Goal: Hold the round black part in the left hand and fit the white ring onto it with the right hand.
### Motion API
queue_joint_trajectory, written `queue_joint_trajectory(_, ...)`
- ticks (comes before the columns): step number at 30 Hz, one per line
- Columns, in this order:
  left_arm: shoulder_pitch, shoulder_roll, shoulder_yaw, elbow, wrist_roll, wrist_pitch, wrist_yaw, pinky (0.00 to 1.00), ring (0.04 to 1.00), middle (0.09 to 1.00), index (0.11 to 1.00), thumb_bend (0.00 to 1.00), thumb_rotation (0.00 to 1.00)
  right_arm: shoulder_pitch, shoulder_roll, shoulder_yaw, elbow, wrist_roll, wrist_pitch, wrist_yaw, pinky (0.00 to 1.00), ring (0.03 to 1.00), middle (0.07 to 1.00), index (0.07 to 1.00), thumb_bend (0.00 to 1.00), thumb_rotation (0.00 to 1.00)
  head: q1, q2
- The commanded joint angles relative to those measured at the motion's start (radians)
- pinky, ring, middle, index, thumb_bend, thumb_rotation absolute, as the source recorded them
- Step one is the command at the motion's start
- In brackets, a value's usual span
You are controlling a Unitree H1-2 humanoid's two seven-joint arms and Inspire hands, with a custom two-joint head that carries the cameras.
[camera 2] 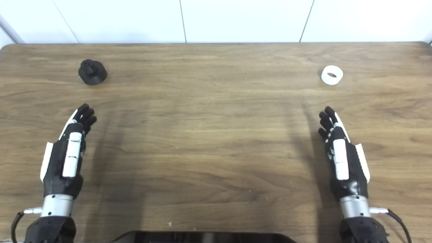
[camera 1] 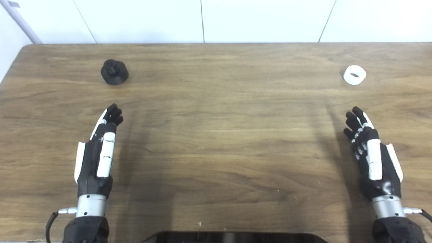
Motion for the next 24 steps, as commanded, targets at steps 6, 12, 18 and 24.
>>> queue_joint_trajectory(6, 0.01, -0.03, 0.007, -0.008, 0.003, -0.049, 0.009, 1.0, 0.919, 0.92, 0.929, 0.49, 0.85, 0.002, 0.005, -0.004, -0.009, 0.009, -0.046, 0.001, 0.97, 0.956, 0.935, 0.936, 0.53, 1.0, -0.001, -0.003)
queue_joint_trajectory(12, 0.012, -0.034, 0.008, -0.01, -0.004, -0.047, 0.011, 1.0, 0.919, 0.919, 0.927, 0.49, 0.84, 0.002, 0.005, -0.004, -0.009, 0.007, -0.049, -0.001, 0.96, 0.952, 0.934, 0.937, 0.51, 1.0, 0.007, -0.007)
queue_joint_trajectory(18, 0.02, -0.033, -0.01, -0.006, 0.002, -0.063, -0.002, 1.0, 0.925, 0.932, 0.937, 0.46, 0.85, 0.008, -0.002, -0.01, 0.003, 0.006, -0.062, 0.001, 0.96, 0.955, 0.941, 0.942, 0.53, 1.0, 0.086, -0.04)
queue_joint_trajectory(24, 0.045, -0.03, -0.044, 0.002, 0.049, -0.064, -0.008, 1.0, 0.969, 0.963, 0.976, 0.53, 0.93, 0.016, -0.014, -0.013, 0.038, 0.004, -0.108, 0.009, 0.99, 0.975, 0.952, 0.953, 0.54, 1.0, 0.165, -0.127)
